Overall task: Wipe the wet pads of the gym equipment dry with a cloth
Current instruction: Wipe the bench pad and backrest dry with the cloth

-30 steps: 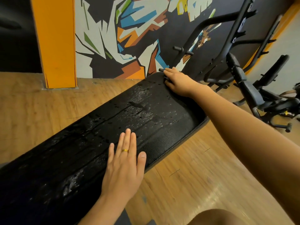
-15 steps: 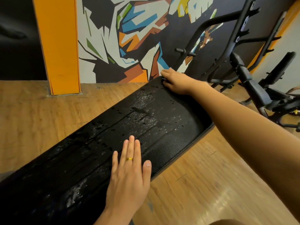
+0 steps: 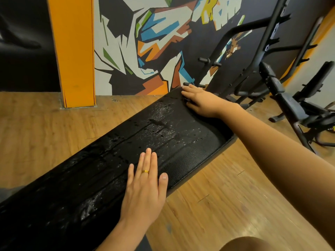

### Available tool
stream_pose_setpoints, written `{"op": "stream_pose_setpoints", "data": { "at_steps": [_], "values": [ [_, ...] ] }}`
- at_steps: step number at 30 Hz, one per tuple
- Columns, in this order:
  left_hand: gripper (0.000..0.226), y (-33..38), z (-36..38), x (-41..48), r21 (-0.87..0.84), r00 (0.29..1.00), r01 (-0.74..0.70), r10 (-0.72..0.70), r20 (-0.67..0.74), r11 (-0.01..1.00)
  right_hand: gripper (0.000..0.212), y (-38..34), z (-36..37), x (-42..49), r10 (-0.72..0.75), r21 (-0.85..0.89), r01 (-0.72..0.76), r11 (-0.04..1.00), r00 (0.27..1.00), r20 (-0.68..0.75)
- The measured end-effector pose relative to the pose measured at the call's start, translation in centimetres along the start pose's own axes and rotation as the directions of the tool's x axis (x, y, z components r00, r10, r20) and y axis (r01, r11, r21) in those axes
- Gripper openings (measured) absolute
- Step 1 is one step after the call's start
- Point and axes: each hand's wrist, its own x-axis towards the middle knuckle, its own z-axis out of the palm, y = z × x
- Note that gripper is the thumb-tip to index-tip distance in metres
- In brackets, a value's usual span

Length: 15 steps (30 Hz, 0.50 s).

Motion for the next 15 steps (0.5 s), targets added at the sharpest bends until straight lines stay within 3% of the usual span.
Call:
{"op": "stream_pose_setpoints", "data": {
  "at_steps": [3, 8, 12, 15],
  "values": [
    [0.072, 0.1, -0.1, 0.0, -0.008, 1.0, 0.009, -0.008, 0.02, 1.0, 0.062, 0.0, 0.3, -1.1, 0.013, -0.026, -0.015, 1.0, 0.996, -0.085],
    [0.067, 1.1, -2.3, 1.5, -0.178, 0.984, 0.114, -0.086, 0.157, 0.977, 0.087, -1.7, 0.7, -4.1, 0.21, 0.031, -0.208, 0.978, 0.968, -0.138],
    [0.061, 3.5, -4.9, 6.5, -0.293, 0.98, 0.128, -0.076, 0.181, 0.948, 0.087, -2.7, 2.2, -7.8, 0.353, -0.052, -0.364, 0.93, 0.924, -0.15],
    [0.058, 5.7, -5.4, 11.9, -0.336, 0.99, 0.077, -0.032, 0.137, 0.939, 0.083, -3.3, 3.3, -8.8, 0.391, -0.09, -0.402, 0.911, 0.912, -0.121]
  ]
}}
